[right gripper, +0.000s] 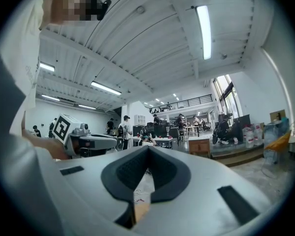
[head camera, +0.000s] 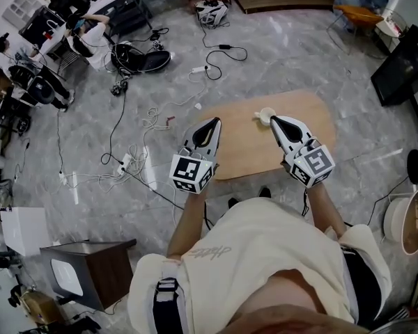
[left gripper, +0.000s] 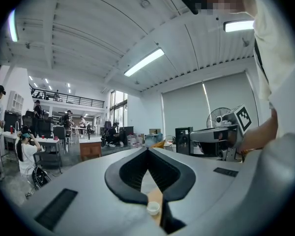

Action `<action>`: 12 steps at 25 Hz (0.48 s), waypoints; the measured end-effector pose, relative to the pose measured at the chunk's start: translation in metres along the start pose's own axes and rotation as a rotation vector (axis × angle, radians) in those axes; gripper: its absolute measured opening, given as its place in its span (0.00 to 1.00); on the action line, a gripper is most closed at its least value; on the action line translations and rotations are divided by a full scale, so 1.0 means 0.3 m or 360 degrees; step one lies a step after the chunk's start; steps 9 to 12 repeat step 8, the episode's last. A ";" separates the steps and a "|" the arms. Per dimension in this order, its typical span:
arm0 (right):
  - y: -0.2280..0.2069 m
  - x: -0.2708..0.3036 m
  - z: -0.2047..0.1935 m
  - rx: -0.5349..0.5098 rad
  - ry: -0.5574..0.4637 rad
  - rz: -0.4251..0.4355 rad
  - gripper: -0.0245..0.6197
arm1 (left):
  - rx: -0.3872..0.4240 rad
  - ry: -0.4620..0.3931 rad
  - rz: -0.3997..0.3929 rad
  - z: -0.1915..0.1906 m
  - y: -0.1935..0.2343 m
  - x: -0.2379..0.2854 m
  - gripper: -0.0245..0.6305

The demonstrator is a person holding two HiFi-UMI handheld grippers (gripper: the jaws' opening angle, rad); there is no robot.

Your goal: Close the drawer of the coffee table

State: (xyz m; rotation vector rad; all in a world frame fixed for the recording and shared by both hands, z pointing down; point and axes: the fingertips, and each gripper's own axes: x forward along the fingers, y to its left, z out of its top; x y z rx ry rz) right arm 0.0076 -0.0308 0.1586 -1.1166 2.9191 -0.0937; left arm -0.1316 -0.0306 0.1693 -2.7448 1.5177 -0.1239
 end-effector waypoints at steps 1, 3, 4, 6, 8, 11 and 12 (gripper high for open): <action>-0.004 -0.009 -0.006 -0.0001 0.0000 -0.0002 0.03 | 0.0001 -0.0002 -0.0003 -0.003 -0.009 0.004 0.04; -0.015 -0.021 -0.011 -0.0004 -0.0004 -0.0011 0.03 | 0.0002 -0.0004 -0.0013 -0.006 -0.022 0.014 0.04; -0.021 -0.024 -0.011 -0.0006 -0.0008 -0.0017 0.03 | 0.0001 -0.0005 -0.0017 -0.005 -0.026 0.019 0.04; -0.028 -0.030 -0.007 -0.0010 -0.0015 -0.0026 0.03 | -0.0001 -0.0008 -0.0026 -0.002 -0.033 0.025 0.04; -0.031 -0.036 -0.004 -0.0014 -0.0019 -0.0031 0.03 | -0.0001 -0.0011 -0.0034 0.001 -0.040 0.027 0.04; -0.031 -0.036 -0.004 -0.0014 -0.0019 -0.0031 0.03 | -0.0001 -0.0011 -0.0034 0.001 -0.040 0.027 0.04; -0.031 -0.036 -0.004 -0.0014 -0.0019 -0.0031 0.03 | -0.0001 -0.0011 -0.0034 0.001 -0.040 0.027 0.04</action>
